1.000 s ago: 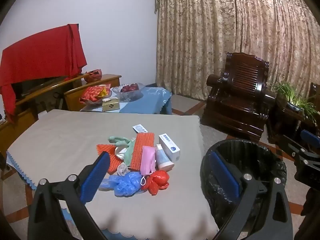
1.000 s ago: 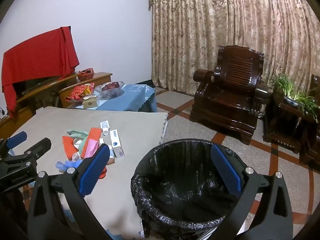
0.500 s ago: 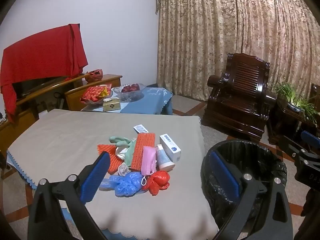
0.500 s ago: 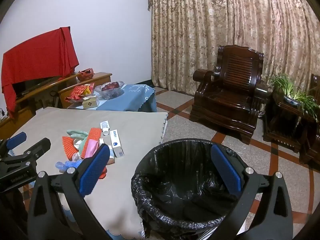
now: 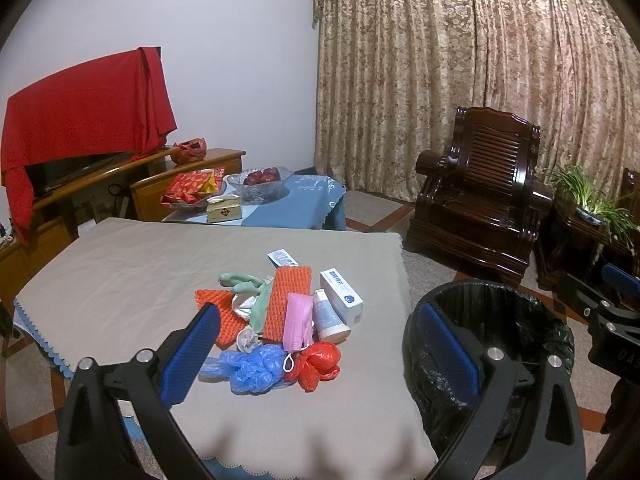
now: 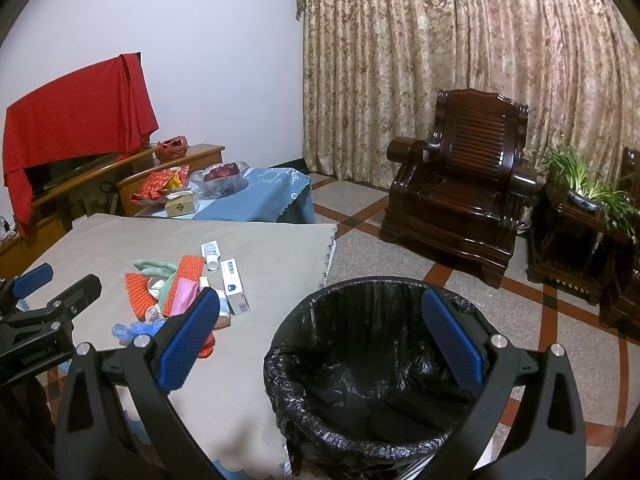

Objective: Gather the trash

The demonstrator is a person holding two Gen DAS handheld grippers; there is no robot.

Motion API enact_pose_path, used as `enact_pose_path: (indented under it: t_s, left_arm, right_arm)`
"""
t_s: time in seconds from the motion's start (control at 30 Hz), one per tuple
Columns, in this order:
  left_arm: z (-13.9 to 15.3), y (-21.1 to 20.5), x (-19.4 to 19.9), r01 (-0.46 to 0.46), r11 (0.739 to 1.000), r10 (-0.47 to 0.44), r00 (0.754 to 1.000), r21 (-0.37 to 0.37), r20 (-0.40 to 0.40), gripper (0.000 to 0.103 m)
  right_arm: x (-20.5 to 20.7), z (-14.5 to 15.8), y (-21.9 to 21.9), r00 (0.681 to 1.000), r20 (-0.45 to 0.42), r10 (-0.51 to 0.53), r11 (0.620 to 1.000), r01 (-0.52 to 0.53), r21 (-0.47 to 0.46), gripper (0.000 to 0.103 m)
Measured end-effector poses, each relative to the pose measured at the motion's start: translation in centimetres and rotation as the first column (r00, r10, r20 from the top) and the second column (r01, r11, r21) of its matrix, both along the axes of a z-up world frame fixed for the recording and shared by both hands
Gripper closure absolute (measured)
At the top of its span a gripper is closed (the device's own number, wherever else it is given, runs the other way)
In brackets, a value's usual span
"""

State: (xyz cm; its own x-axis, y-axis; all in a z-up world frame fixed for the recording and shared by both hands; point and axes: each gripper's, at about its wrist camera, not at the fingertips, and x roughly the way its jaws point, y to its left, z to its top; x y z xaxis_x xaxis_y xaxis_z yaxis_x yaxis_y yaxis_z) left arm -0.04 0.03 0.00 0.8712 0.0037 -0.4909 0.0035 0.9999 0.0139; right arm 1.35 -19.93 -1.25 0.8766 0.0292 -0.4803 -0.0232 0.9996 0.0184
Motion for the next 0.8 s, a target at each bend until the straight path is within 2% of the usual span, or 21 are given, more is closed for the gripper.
enact_pose_path:
  t_s: [0.8]
  left_arm:
    - [0.00,0.01,0.03,0.000,1.000,0.000,1.000,-0.001,-0.002,0.006]
  right_arm:
    - [0.12,-0.07,-0.06,1.000,-0.006,-0.001,1.000,0.001,0.004,0.005]
